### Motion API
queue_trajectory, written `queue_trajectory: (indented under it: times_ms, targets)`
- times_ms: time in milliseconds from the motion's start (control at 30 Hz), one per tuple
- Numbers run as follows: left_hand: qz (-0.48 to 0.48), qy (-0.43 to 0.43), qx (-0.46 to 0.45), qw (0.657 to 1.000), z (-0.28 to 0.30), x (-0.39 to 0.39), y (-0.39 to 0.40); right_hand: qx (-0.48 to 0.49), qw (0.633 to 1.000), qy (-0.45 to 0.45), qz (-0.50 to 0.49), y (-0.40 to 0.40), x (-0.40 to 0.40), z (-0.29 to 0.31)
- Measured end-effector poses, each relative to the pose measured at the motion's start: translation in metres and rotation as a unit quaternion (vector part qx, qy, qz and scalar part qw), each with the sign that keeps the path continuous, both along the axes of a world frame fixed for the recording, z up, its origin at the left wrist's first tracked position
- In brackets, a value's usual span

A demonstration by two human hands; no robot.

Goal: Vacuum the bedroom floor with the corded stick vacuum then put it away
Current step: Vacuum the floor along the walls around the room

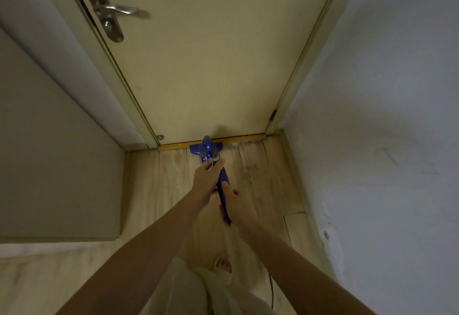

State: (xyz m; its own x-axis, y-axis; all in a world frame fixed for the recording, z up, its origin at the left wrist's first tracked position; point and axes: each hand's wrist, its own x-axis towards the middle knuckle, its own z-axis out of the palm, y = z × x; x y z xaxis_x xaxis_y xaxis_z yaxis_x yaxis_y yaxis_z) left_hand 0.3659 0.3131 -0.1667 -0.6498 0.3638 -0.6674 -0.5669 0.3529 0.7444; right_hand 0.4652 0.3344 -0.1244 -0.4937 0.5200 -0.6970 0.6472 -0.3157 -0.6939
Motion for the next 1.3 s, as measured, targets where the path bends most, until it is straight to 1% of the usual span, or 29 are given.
queue_trajectory:
  times_ms: [67,167,300,433,567,700,833,933,1033,1133,1300]
  targets:
    - [-0.003,0.018,-0.008,1.0,-0.004,0.004,0.003,-0.011,1.0,0.002,0.009,0.004,0.005,-0.003]
    - [0.013,0.021,-0.013,1.0,-0.001,0.009,-0.002,-0.005,1.0,0.015,0.015,0.003,0.01,-0.003]
    - [0.075,0.011,0.007,0.997,0.009,0.012,-0.032,0.062,0.993,0.006,0.103,-0.013,0.008,0.007]
    - [0.106,0.005,0.025,0.994,0.013,0.022,-0.069,0.067,0.986,0.001,0.156,-0.038,0.013,0.012]
    - [0.146,-0.001,0.047,0.988,0.017,0.017,-0.096,0.064,0.983,-0.002,0.173,-0.063,0.003,0.014]
    - [0.125,0.01,0.037,0.991,0.012,-0.013,-0.11,0.046,0.989,-0.015,0.136,-0.081,-0.027,0.016]
    - [0.1,0.023,0.024,0.994,0.007,-0.052,-0.133,0.021,0.993,-0.006,0.116,-0.11,-0.062,0.018]
    - [0.069,0.031,0.024,0.997,0.015,-0.075,-0.157,-0.013,0.998,-0.004,0.063,-0.139,-0.082,0.03]
    - [0.035,0.038,0.029,0.998,0.026,-0.085,-0.182,-0.05,0.999,-0.006,0.01,-0.167,-0.089,0.045]
    - [0.026,0.033,0.018,0.999,0.027,-0.09,-0.212,-0.076,0.997,-0.015,-0.008,-0.196,-0.094,0.046]
    - [0.027,0.027,0.017,0.999,0.021,-0.114,-0.235,-0.058,0.997,-0.03,-0.029,-0.223,-0.119,0.033]
